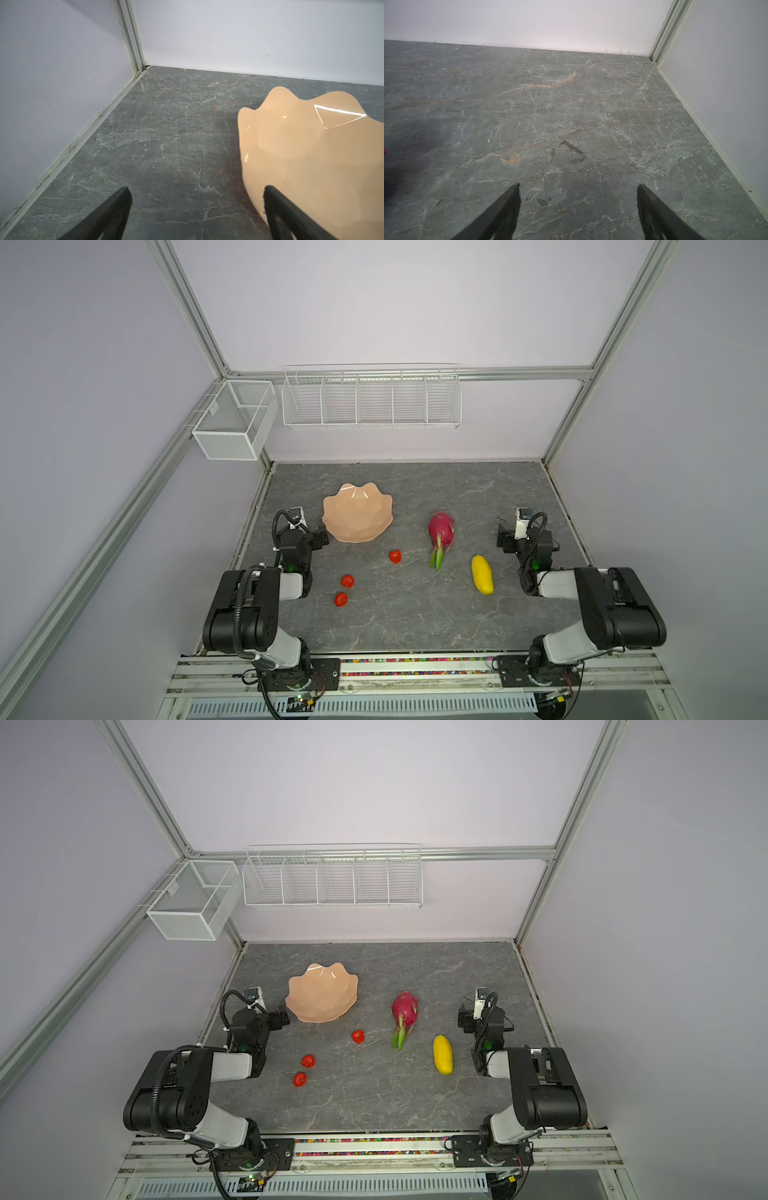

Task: Place and organize the fake fruits in the fruit bowl

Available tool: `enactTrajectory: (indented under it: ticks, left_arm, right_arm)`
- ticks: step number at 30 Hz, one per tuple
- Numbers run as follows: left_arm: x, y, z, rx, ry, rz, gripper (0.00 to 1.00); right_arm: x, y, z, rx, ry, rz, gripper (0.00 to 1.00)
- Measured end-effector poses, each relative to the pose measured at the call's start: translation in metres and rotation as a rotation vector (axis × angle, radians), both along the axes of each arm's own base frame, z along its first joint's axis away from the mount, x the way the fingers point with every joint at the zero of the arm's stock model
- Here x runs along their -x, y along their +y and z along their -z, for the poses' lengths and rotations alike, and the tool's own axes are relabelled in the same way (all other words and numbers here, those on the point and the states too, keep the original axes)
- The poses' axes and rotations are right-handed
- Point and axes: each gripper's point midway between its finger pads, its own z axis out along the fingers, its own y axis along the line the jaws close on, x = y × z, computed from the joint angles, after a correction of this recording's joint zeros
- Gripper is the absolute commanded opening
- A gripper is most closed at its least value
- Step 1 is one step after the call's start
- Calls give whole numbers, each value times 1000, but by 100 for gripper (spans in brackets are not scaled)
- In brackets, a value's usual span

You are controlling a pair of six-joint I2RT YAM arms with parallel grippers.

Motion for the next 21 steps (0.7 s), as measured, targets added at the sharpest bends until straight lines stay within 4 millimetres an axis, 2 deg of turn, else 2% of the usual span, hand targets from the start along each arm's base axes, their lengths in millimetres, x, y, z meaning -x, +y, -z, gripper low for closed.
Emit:
enactTrajectory:
  ticks: [21]
  left_arm:
    - [0, 0, 0, 0, 0, 0, 99]
  right_arm:
    - [-3, 1, -3, -9, -9, -13, 88]
